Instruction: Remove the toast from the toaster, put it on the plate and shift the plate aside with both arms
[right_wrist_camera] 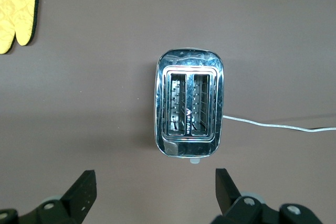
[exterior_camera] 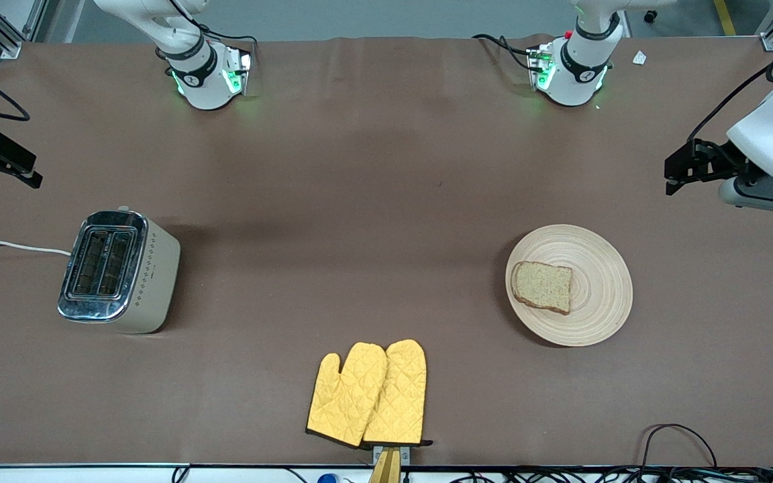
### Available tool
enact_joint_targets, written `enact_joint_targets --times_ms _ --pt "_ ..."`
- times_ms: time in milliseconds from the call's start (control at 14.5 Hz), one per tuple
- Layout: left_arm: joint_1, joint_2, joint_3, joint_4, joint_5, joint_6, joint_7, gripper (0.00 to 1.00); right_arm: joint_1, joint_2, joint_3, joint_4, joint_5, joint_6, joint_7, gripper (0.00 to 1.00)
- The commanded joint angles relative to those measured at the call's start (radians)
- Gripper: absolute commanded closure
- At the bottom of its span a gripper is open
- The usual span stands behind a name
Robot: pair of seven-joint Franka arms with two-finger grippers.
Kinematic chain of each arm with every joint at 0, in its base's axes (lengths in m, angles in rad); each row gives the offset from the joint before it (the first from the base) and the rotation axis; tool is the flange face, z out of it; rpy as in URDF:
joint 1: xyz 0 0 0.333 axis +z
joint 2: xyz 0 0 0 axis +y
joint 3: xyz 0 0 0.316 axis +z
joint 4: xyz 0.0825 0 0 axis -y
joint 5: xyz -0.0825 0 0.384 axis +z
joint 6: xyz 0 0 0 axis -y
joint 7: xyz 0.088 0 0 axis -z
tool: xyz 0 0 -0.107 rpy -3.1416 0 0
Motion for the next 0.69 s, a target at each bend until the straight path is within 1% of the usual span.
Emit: enact_joint_targets --times_ms 0,276,414,552,621 --pt "-0.012 -0.142 0.044 -0.201 -0.004 0.106 0.007 0.0 -0.005 -0.006 0.005 0.001 -0.012 -0.007 -0.004 0.0" --pt "-0.004 -0.101 0.044 -0.163 -0.001 0.102 0.016 0.0 -0.003 -0.006 0.005 0.001 -0.013 -0.007 -0.004 0.0" --pt "-0.006 -0.103 0.037 -0.162 -0.005 0.099 0.005 0.0 -0.003 -0.006 0.005 0.001 -0.012 -0.007 -0.004 0.0" --pt "-0.007 -0.101 0.037 -0.16 -0.051 0.099 0.001 0.0 -0.005 -0.006 0.005 0.001 -0.012 -0.007 -0.004 0.0" --pt "-0.007 -0.101 0.037 -0.16 -0.056 0.099 -0.007 0.0 -0.005 -0.006 0.005 0.001 -0.012 -0.007 -0.004 0.0"
